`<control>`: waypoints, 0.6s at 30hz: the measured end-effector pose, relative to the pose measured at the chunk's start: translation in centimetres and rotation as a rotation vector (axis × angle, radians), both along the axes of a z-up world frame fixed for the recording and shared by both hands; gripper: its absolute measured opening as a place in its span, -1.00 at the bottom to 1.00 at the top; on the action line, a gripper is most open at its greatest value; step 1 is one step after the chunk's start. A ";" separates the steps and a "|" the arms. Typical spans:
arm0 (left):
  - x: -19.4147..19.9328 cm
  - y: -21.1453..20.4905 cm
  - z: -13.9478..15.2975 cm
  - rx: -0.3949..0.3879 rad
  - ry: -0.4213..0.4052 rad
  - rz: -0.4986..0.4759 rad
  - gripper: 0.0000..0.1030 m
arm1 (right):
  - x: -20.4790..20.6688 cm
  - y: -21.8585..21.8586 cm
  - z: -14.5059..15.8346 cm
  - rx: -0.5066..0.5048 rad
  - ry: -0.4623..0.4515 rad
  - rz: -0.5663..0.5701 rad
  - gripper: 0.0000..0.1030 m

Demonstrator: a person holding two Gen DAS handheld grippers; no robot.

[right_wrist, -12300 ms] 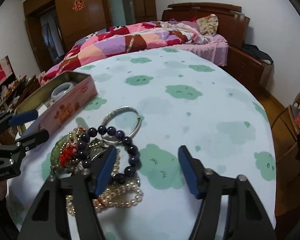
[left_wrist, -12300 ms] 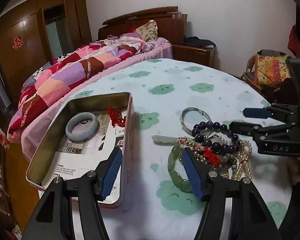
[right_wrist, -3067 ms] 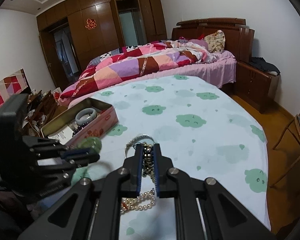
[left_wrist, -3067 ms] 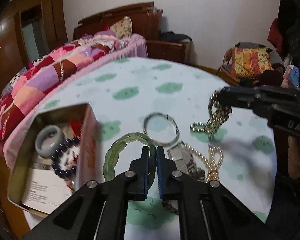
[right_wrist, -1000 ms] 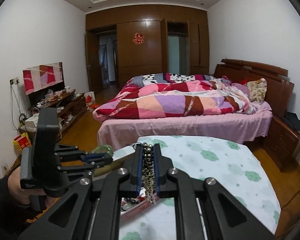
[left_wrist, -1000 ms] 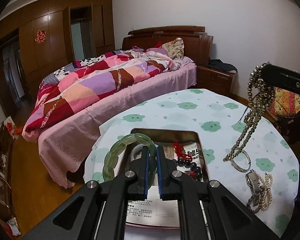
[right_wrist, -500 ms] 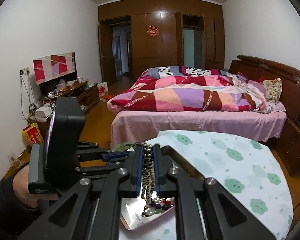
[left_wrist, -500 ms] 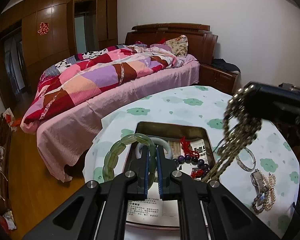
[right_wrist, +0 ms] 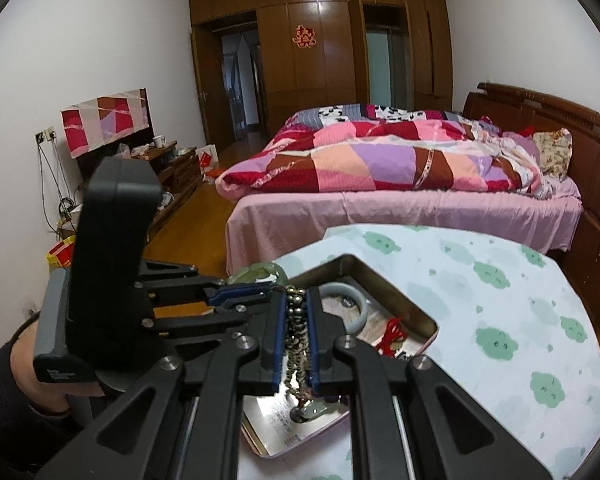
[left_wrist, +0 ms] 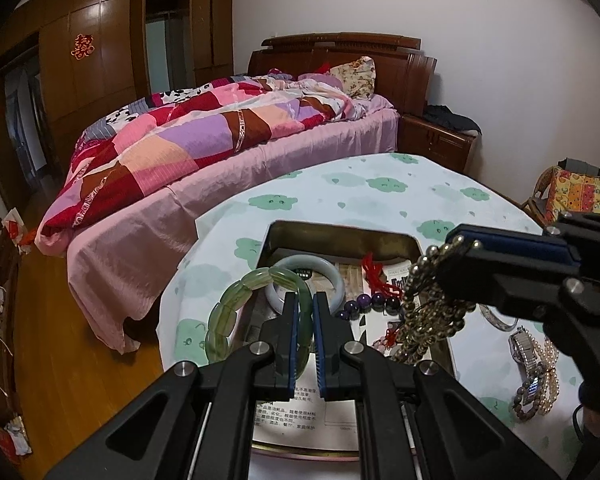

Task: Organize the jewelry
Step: 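Carry the green bangle with the left tool over the tin while the right tool carries the gold chain, then open the left tool to drop the green bangle in the tin while the right tool releases the gold chain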

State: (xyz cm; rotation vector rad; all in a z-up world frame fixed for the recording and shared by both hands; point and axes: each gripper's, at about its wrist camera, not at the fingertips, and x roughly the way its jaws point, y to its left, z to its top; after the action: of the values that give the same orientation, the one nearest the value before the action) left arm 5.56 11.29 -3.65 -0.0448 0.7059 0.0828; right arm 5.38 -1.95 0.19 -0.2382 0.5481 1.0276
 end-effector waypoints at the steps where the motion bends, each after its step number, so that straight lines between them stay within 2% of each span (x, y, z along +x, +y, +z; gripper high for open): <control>1: 0.0 0.0 -0.1 -0.001 0.004 0.000 -0.88 | 0.0 0.1 -0.2 -0.005 0.005 -0.001 -0.77; 18: 0.6 -0.4 -1.9 -0.008 0.056 -0.019 -0.88 | 0.5 0.4 -3.0 -0.067 0.065 -0.015 -0.76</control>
State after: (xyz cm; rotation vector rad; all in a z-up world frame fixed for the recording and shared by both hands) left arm 6.20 10.89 -5.52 -0.0431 0.7620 0.0633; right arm 5.86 -1.57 -2.79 -0.2604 0.6433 1.0065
